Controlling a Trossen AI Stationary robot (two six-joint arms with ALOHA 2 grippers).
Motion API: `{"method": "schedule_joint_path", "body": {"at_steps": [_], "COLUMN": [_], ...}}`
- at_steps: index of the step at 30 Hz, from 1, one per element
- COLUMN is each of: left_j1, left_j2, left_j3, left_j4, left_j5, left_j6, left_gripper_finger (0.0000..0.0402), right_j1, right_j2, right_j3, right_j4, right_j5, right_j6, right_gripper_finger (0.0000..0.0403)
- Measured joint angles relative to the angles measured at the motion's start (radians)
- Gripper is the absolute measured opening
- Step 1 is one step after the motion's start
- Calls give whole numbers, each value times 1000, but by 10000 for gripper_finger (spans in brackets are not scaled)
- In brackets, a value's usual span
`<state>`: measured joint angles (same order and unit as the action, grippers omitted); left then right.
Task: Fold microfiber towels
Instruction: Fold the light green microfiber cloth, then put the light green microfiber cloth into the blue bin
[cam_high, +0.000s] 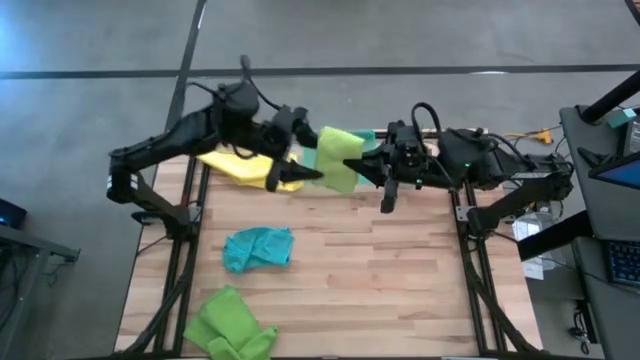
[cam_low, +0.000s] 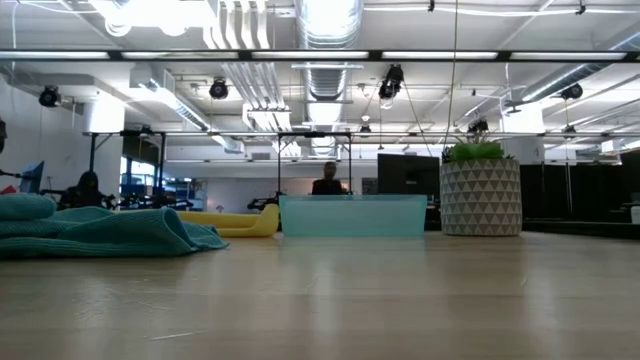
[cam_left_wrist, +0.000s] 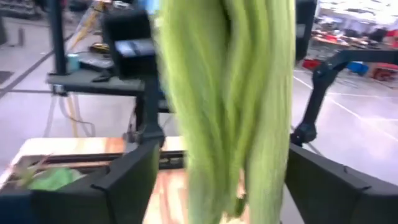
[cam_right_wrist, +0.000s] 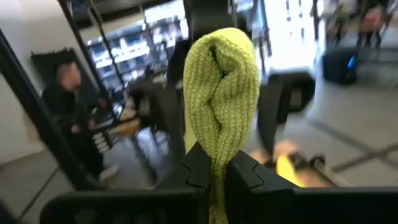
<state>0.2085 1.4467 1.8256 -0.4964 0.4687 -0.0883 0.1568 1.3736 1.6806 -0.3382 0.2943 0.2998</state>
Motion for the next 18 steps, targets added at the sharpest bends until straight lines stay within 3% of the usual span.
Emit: {"method": "schedule_joint_path", "body": {"at_steps": [10, 18], "left_j1": [67, 67], "left_j2": [-150, -203], "left_j3": [0, 0], "left_j4": [-197, -257], "left_j5": [-36, -59], "left_j6": [-10, -10], "left_gripper_finger": [335, 335], "right_j1": [-153, -309], "right_j2": [67, 83], "right_j3": [-40, -216], "right_j4": [-69, 8], "right_j5": [-196, -309], "right_j6": [191, 271], "right_gripper_finger": [13, 13]}}
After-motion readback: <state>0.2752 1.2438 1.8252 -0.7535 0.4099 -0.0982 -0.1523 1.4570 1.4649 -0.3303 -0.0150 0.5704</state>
